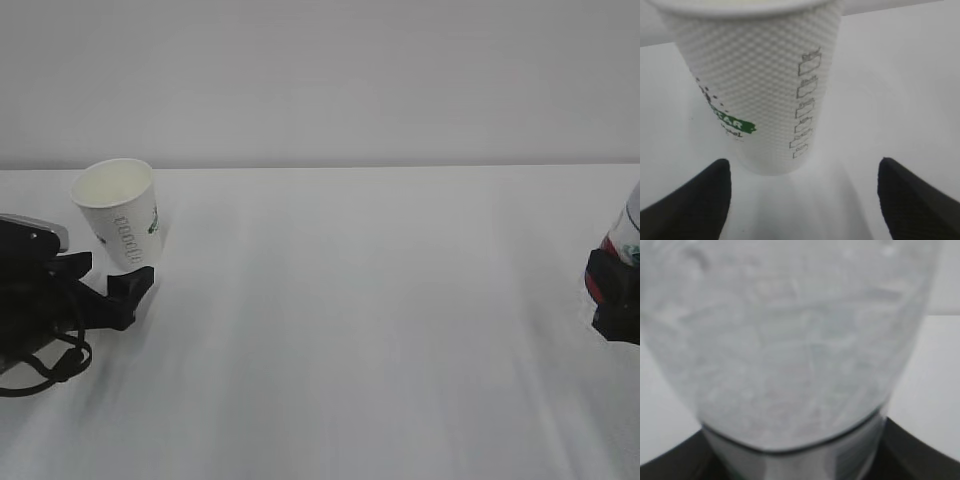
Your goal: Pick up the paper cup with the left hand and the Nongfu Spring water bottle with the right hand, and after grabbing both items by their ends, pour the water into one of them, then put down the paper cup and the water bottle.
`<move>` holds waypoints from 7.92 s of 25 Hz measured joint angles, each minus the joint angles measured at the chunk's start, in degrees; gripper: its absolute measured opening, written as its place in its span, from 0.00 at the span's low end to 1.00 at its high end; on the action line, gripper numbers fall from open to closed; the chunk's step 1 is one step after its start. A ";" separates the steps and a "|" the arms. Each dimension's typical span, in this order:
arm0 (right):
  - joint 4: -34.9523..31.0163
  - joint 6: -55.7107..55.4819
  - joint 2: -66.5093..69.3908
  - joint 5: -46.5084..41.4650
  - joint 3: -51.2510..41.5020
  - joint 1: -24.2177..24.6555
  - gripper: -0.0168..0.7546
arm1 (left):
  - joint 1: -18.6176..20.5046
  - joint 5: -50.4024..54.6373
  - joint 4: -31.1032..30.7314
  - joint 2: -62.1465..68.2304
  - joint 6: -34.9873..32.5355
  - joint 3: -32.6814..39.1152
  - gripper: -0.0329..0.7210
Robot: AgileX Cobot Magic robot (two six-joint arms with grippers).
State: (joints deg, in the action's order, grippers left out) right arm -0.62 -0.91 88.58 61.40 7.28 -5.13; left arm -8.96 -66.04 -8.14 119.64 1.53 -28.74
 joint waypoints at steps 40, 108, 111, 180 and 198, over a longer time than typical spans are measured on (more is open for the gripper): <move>-0.13 0.00 0.00 0.00 0.00 0.00 0.60 | 0.00 0.00 2.92 8.21 0.29 -13.17 0.96; -0.93 -2.44 -1.07 0.00 -3.37 0.00 0.60 | -20.11 -0.02 -22.12 5.82 12.77 -15.99 0.81; -2.39 -2.44 -4.36 -0.76 -3.51 0.00 0.60 | -21.81 -0.02 -22.36 5.82 13.05 -15.99 0.81; -8.05 27.41 -26.30 -34.82 3.35 0.00 0.60 | -38.76 13.08 -38.33 5.82 23.82 -30.79 0.77; -6.05 30.22 -26.39 -27.70 3.35 0.00 0.60 | -38.76 13.08 -37.38 5.82 23.82 -30.79 0.77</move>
State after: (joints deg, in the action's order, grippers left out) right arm -6.67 29.30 62.18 33.70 10.62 -5.13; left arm -47.72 -52.96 -45.52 125.46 25.35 -59.53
